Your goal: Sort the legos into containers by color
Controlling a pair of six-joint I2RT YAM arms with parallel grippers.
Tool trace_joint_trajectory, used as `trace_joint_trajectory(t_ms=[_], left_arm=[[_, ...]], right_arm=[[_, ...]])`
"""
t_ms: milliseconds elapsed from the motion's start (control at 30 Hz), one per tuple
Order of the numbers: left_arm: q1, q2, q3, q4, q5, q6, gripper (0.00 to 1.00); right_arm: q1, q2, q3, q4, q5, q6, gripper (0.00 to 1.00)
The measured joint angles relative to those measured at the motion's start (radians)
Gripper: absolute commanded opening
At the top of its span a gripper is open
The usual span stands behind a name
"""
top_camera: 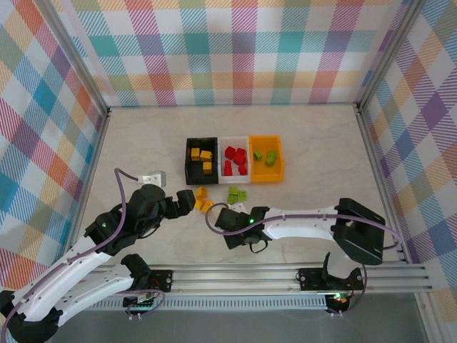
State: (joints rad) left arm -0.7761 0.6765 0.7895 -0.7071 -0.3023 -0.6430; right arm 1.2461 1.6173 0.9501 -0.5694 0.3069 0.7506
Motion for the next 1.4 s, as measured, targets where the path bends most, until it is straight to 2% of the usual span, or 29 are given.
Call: trace_joint_trajectory(t_ms=[167, 467, 600, 833, 1000, 1067, 1167, 1400], left_arm=[[0.000, 0.002, -0.008, -0.002, -0.013, 0.000, 1.00], [0.000, 0.003, -0.017, -0.002, -0.018, 0.000, 1.00], [0.000, 0.003, -0.024, -0.001, -0.017, 0.000, 1.00], [0.000, 0.004, -0.032, -0.001, -0.014, 0.000, 1.00], [0.000, 0.001, -0.061, 0.002, -0.013, 0.000, 1.00], [0.000, 0.002, -0.079, 0.002, -0.008, 0.000, 1.00], [0.000, 0.006, -0.101, 0.010, 0.013, 0.004, 1.00], [0.000, 0.043, -0.121, 0.042, 0.063, 0.007, 1.00]], right_arm=[[0.006, 0.066, 0.000, 0.004, 0.008, -0.003, 0.66], [0.005, 0.099, 0.028, -0.016, 0.066, 0.019, 0.40], [0.005, 0.092, 0.021, -0.019, 0.089, 0.034, 0.33], [-0.017, -0.035, -0.073, -0.062, 0.123, 0.050, 0.27], [-0.107, -0.181, -0.075, -0.078, 0.120, -0.005, 0.26], [-0.174, -0.205, -0.033, -0.078, 0.099, -0.061, 0.26], [-0.256, -0.161, 0.095, -0.061, 0.069, -0.137, 0.27], [-0.430, 0.159, 0.473, 0.024, -0.008, -0.241, 0.30]])
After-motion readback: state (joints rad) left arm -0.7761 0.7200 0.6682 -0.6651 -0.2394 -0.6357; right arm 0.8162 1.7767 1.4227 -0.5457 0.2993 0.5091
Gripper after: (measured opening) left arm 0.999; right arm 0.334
